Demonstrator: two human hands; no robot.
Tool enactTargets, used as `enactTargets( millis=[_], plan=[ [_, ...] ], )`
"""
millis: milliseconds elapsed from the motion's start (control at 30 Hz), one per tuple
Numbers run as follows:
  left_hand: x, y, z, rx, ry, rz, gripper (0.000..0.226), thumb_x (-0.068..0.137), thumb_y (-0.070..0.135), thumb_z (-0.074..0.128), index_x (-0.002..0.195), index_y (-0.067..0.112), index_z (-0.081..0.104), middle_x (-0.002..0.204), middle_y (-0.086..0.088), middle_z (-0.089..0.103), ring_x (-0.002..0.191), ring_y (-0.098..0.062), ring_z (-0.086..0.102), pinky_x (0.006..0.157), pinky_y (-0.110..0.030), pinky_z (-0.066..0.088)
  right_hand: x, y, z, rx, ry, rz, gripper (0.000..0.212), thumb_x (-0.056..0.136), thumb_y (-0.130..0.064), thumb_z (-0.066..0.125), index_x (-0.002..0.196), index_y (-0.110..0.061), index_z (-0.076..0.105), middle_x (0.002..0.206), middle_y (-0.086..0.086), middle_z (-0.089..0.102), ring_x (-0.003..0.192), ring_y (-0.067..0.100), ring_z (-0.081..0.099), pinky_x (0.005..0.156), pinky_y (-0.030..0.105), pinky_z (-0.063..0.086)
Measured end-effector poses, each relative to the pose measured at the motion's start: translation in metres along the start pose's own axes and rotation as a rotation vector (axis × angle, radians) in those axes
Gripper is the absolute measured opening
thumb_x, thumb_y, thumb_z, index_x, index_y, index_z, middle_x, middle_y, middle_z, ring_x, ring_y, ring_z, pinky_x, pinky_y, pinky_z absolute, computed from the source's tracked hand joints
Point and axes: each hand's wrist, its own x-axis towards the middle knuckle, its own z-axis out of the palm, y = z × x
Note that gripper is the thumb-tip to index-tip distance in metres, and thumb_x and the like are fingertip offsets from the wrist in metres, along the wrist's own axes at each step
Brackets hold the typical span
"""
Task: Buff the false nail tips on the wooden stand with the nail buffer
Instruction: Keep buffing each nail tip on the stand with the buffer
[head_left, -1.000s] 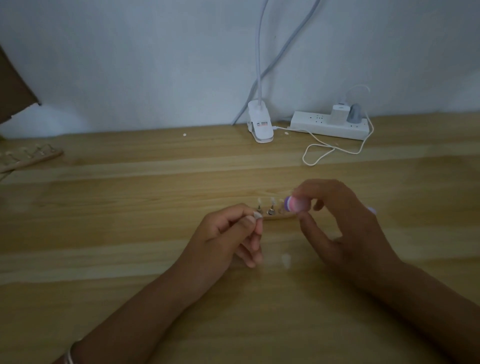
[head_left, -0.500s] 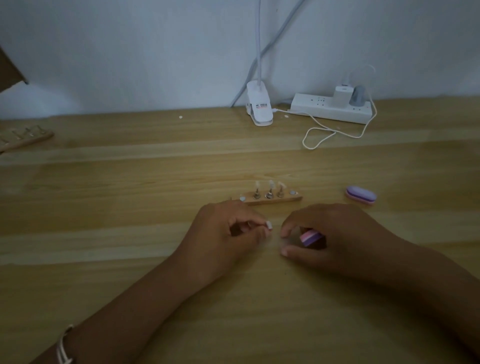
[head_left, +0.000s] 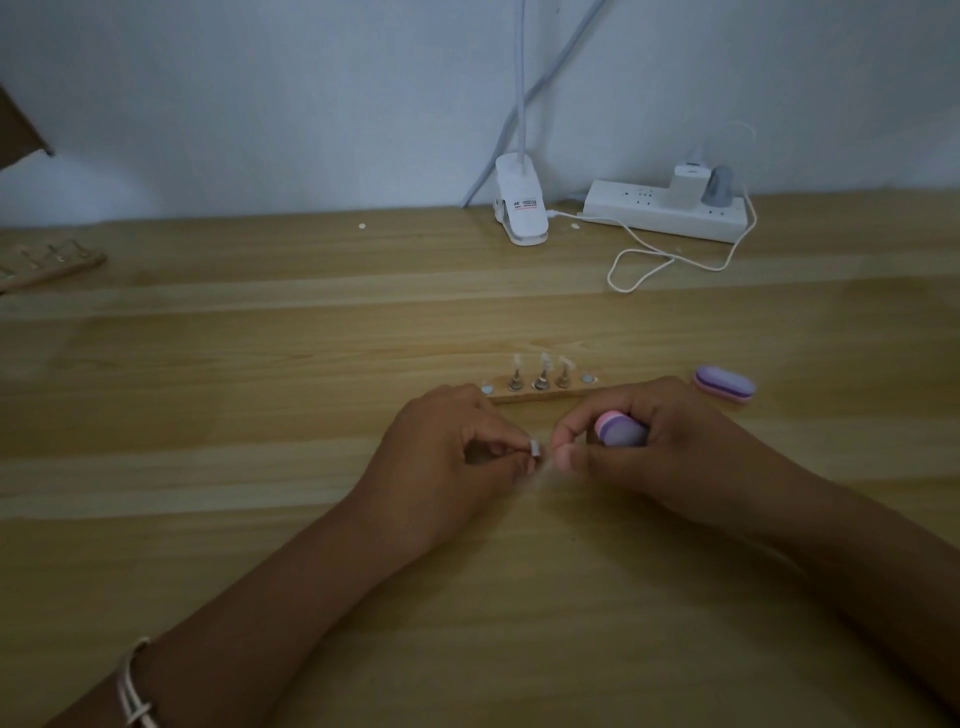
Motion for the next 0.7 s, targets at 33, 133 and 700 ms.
enactTargets(
  millis=[33,133,700],
  plan=[
    [0.0,0.001,0.0,0.014,-0.003,0.013,0.011,0.076,0.022,0.079,0.084,0.029,0.079,0.074,0.009,0.063,0.072,-0.007,0.055,0.063,-0.022,0.038,0.001,0.0,0.0,0.004,-0.011,0.0,0.012,0.086,-0.008,0.075,0.083,-0.019,0.078,0.083,-0.013,0.075,0.076,-0.003,0.067,0.071,0.006,0.046],
    [0.001,0.003,0.002,0.093,-0.026,0.06,0.014,0.077,0.029,0.069,0.086,0.028,0.079,0.075,0.006,0.061,0.075,-0.013,0.054,0.068,-0.033,0.043,0.003,-0.001,0.003,-0.003,-0.015,-0.008,0.012,0.088,-0.006,0.073,0.083,-0.017,0.077,0.081,-0.014,0.074,0.074,-0.005,0.065,0.07,0.005,0.044],
    [-0.002,0.011,0.002,0.246,-0.06,0.112,0.025,0.086,0.036,0.054,0.084,0.025,0.077,0.073,0.009,0.056,0.069,-0.006,0.048,0.057,-0.029,0.041,0.002,-0.003,0.012,-0.114,0.108,-0.001,0.012,0.085,-0.017,0.075,0.081,-0.027,0.073,0.073,-0.021,0.067,0.069,-0.003,0.058,0.063,0.01,0.041]
  ],
)
